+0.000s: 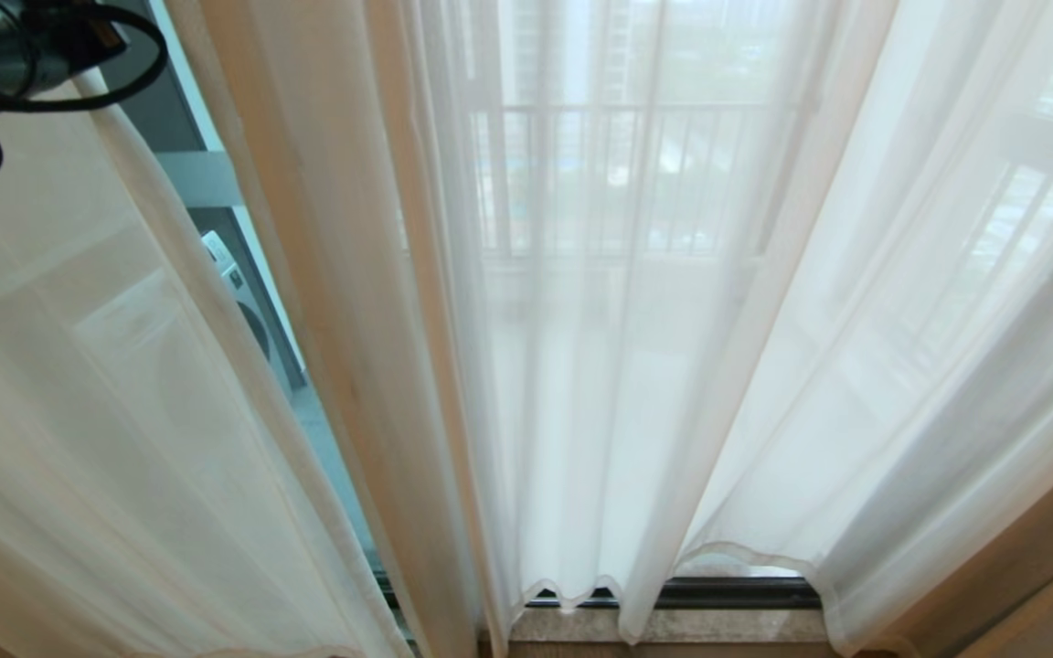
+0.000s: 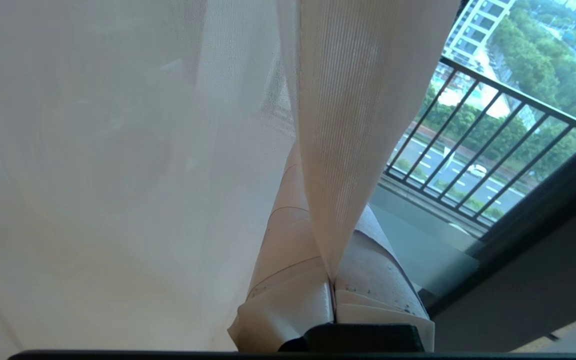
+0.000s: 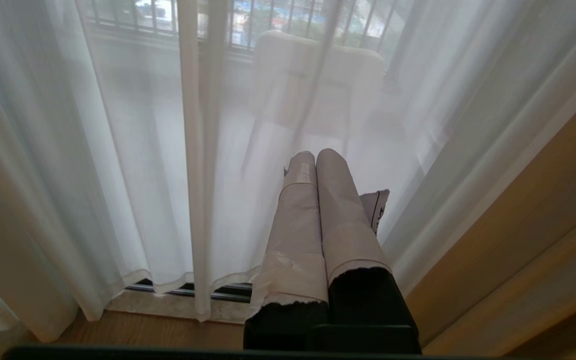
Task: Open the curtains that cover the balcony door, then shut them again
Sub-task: Close the inner curtains on both sides
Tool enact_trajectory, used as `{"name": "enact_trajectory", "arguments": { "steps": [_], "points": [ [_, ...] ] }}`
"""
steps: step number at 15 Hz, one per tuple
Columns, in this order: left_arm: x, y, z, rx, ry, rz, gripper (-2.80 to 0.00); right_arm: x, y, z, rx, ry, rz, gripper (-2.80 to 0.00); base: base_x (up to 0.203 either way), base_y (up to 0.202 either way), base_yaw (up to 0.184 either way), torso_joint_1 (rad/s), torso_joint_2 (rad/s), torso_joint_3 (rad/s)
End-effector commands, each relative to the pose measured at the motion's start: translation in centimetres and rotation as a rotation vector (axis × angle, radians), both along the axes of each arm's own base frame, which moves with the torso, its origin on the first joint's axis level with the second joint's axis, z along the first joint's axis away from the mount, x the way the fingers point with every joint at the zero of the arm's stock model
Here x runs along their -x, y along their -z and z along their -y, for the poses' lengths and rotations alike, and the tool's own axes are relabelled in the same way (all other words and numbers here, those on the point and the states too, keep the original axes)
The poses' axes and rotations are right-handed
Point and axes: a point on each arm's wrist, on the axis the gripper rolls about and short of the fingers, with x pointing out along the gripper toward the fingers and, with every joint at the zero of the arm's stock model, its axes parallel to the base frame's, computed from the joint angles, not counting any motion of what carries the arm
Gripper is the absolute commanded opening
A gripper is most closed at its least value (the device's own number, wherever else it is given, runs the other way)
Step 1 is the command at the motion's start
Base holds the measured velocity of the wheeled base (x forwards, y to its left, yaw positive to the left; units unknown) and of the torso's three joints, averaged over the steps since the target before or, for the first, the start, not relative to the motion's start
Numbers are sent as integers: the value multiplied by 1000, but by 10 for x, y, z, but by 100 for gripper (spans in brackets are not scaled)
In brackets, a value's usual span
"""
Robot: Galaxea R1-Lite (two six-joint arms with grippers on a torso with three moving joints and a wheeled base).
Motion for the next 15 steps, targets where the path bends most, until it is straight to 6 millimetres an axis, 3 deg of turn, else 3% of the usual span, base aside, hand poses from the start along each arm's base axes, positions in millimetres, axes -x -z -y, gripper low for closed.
{"name": "enact_trajectory", "arguments": {
  "steps": [1,6,15],
  "points": [
    [0,0,0,2,-4,1,-280,0,0,0,2,0,1,-280,0,-185,4,3,7,2],
    [4,-5,2,-12,-7,16,-280,0,0,0,2,0,-1,-280,0,-174,2,2,3,0],
    [19,-21,4,-13,-27,107,-280,0,0,0,2,0,1,-280,0,-7,0,0,0,0]
  ]
}}
